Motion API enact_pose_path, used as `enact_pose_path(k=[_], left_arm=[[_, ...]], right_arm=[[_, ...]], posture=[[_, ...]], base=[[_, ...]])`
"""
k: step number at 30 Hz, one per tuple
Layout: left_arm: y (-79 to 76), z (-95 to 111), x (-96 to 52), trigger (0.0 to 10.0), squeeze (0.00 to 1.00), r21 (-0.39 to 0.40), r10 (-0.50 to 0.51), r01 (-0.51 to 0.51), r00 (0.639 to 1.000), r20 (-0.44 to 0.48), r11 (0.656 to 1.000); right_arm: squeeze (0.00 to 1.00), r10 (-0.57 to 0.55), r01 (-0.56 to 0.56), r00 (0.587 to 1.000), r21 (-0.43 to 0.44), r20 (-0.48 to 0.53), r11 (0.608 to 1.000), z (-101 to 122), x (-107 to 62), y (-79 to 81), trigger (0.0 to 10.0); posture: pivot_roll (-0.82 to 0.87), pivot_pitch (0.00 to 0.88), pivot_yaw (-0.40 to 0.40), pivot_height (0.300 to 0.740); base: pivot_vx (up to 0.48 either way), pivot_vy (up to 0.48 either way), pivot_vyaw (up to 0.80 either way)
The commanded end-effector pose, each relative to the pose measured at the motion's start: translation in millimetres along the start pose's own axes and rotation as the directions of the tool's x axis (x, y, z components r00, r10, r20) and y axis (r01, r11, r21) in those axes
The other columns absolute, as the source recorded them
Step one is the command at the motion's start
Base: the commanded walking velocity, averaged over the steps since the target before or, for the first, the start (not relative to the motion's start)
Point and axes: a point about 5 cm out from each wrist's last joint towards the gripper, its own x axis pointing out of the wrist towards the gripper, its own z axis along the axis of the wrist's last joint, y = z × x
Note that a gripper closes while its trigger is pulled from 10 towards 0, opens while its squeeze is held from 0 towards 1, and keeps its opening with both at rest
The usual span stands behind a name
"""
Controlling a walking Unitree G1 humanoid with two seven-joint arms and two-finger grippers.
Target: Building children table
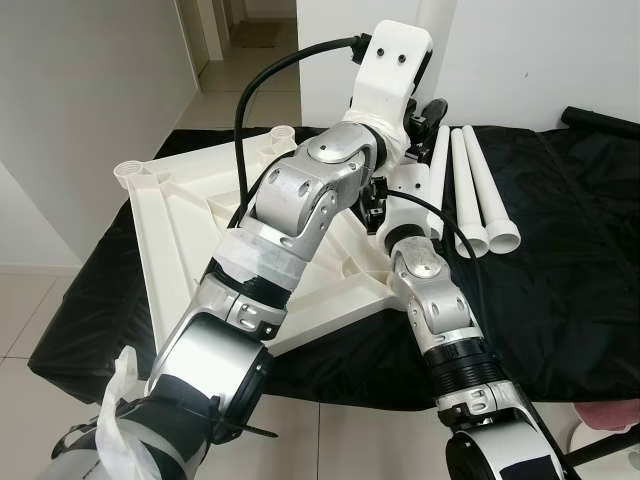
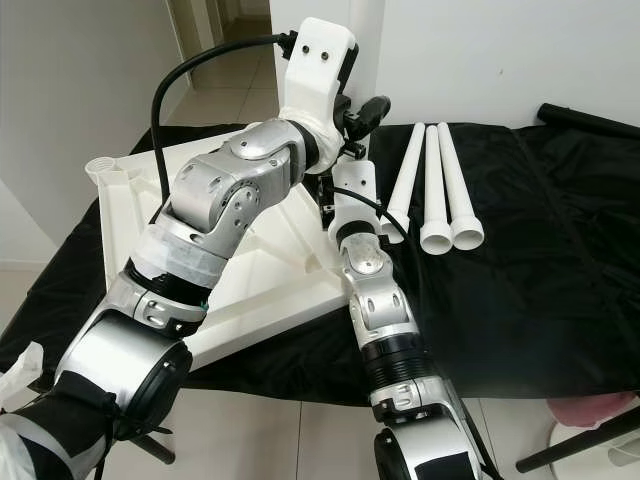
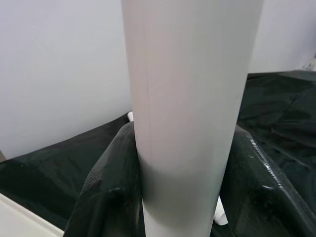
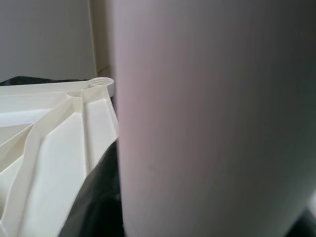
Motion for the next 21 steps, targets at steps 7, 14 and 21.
enact_pose_path(k=[7, 14, 21], left_arm=[[-7.3, 8, 1.8, 10.0, 0.00, 0.035, -0.025, 0.024, 0.999, 0.035, 0.999], [-12.6, 12, 0.1, 10.0, 0.00, 0.099, -0.064, 0.054, 0.993, 0.101, 0.994], [-24.6, 20, -4.6, 10.0, 0.78, 0.077, -0.143, 0.132, 0.976, 0.162, 0.988]], right_arm=[[0.00, 0.034, -0.035, 0.999, -0.025, -0.021, 0.999, -6, 0.8, 5.8, 0.0], [0.00, 0.026, -0.025, 0.999, 0.025, -0.031, 0.999, -6, 1.7, 2.7, 10.0], [0.00, 0.010, -0.006, 0.999, 0.093, -0.041, 0.996, -6, 0.8, 0.4, 10.0]], posture=[[-0.05, 0.000, 0.072, 0.740], [-0.06, 0.000, 0.074, 0.740], [-0.06, 0.000, 0.079, 0.740]], base=[[0.000, 0.000, 0.00], [0.000, 0.000, 0.00], [0.000, 0.000, 0.00]])
